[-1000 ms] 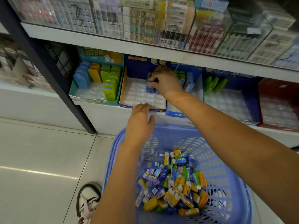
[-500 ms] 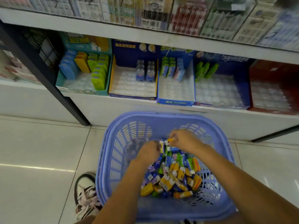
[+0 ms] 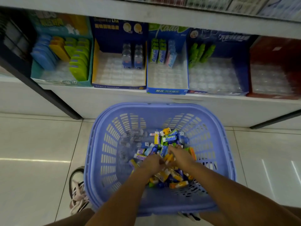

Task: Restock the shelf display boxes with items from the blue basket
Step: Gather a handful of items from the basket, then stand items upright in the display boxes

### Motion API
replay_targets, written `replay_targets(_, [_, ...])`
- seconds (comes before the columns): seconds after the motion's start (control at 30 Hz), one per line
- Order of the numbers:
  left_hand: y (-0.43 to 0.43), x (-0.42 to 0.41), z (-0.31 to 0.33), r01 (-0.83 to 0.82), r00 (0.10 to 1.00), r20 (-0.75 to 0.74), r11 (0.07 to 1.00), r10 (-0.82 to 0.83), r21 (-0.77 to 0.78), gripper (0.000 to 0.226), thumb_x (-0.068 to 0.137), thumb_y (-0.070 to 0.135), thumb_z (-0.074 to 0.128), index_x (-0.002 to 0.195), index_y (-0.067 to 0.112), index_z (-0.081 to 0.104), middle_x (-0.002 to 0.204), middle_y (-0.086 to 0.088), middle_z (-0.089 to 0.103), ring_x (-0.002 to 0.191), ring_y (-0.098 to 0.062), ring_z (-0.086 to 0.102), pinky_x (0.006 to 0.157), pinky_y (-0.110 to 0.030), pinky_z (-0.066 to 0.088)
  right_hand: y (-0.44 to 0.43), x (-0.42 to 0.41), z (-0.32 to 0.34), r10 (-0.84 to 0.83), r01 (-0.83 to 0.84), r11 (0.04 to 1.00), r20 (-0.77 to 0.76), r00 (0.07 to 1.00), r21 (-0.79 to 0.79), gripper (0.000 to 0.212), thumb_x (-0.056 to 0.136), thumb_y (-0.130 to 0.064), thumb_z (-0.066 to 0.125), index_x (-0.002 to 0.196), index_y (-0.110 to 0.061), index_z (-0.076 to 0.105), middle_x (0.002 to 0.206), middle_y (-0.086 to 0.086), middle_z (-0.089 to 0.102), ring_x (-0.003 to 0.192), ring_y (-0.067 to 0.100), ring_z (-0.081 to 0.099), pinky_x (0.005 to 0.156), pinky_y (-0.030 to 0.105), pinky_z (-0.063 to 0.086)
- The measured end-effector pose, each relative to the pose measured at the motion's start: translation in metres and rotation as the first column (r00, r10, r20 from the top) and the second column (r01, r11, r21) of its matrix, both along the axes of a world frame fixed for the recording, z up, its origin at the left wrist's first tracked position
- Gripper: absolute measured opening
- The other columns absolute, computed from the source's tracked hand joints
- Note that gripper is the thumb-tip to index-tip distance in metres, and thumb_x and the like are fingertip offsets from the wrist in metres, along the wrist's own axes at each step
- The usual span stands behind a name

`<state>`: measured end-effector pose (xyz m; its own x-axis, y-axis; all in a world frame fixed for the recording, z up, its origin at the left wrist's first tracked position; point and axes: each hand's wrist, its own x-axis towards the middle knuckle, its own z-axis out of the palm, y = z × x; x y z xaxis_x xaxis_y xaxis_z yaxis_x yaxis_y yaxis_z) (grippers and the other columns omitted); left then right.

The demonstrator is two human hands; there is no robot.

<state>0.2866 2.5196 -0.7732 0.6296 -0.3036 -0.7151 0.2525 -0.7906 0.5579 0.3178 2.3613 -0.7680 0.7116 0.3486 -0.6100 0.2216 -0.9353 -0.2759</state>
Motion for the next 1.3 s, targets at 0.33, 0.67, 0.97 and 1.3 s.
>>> replay_targets(0.33, [-0.005, 0.004, 0.002, -0.232, 0.972, -0.038, 0.972, 0.231, -0.027, 0.024, 0.082, 0.019, 0.071, 0.104, 0.010, 0.072, 0.109, -0.007, 0.069, 0.101, -0.019, 0.064, 0.079, -0.025, 0.047, 0.000, -0.004, 0.015, -0.356, 0.397, 0.907, -0.246, 0.901, 0.141, 0.021, 0.077, -0.025, 0.078, 0.094, -0.016, 0.068, 0.095, 0.000, 0.067, 0.096, 0.019, 0.064, 0.076, 0.022, 0.050])
replay_targets(0.67, [0.034, 0.035, 0.055, -0.668, 0.736, -0.171, 0.661, 0.655, -0.343, 0.012, 0.082, 0.007, 0.070, 0.079, 0.005, 0.059, 0.081, -0.016, 0.059, 0.072, -0.027, 0.059, 0.072, -0.038, 0.053, -0.001, 0.030, 0.080, -0.598, 0.742, 0.501, -0.442, 0.669, 0.445, 0.026, 0.073, -0.011, 0.080, 0.097, -0.017, 0.070, 0.105, 0.011, 0.071, 0.084, 0.013, 0.070, 0.072, 0.021, 0.057])
replay_targets(0.97, [0.126, 0.070, 0.172, -0.568, 0.495, 0.052, 0.368, 0.867, -0.736, 0.014, 0.082, 0.007, 0.070, 0.080, 0.017, 0.060, 0.063, 0.007, 0.062, 0.057, -0.007, 0.056, 0.055, -0.017, 0.047, 0.072, 0.076, 0.207, -0.491, 0.466, 0.210, -0.319, 0.810, 0.860, 0.022, 0.082, -0.002, 0.068, 0.097, -0.018, 0.069, 0.080, -0.006, 0.069, 0.077, 0.010, 0.068, 0.071, 0.018, 0.054])
replay_targets(1.3, [0.174, 0.055, 0.217, -0.498, 0.297, -0.286, -0.108, 0.911, -0.860, 0.007, 0.094, 0.009, 0.054, 0.092, 0.010, 0.061, 0.091, -0.009, 0.075, 0.086, -0.021, 0.072, 0.071, -0.027, 0.058, 0.189, 0.162, 0.255, -0.565, 0.012, 0.584, 0.396, 0.724, 0.811, 0.018, 0.085, -0.007, 0.064, 0.102, -0.005, 0.067, 0.095, 0.006, 0.069, 0.086, 0.015, 0.062, 0.079, 0.019, 0.049])
